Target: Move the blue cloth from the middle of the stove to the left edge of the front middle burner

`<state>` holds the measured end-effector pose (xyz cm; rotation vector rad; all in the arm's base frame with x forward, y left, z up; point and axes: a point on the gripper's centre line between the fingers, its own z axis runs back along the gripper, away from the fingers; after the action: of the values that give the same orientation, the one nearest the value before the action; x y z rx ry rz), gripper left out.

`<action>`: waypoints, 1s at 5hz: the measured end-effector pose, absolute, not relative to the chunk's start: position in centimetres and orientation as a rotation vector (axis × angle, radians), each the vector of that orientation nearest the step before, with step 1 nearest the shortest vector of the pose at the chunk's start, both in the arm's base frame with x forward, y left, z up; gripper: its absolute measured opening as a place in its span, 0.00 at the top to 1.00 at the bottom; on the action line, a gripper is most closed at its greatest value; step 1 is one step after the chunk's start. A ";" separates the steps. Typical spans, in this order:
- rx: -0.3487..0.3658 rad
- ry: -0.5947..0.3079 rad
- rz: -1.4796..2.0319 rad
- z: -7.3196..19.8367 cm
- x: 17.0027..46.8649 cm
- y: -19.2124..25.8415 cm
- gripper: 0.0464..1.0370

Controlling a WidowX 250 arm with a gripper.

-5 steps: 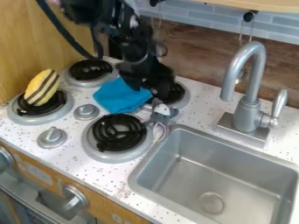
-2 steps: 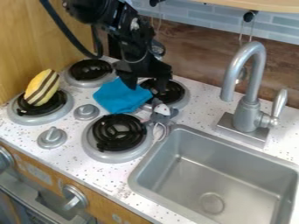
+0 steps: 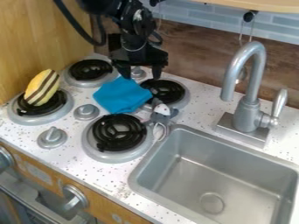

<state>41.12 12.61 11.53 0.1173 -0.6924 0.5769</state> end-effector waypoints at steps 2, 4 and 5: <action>0.146 -0.666 0.751 9.0 41.8 17.1 0.03; 0.098 -0.643 0.892 5.7 42.6 20.9 0.03; 0.081 -0.656 0.885 4.7 43.1 20.8 0.03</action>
<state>43.06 20.84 4.68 0.0812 -0.6556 0.8846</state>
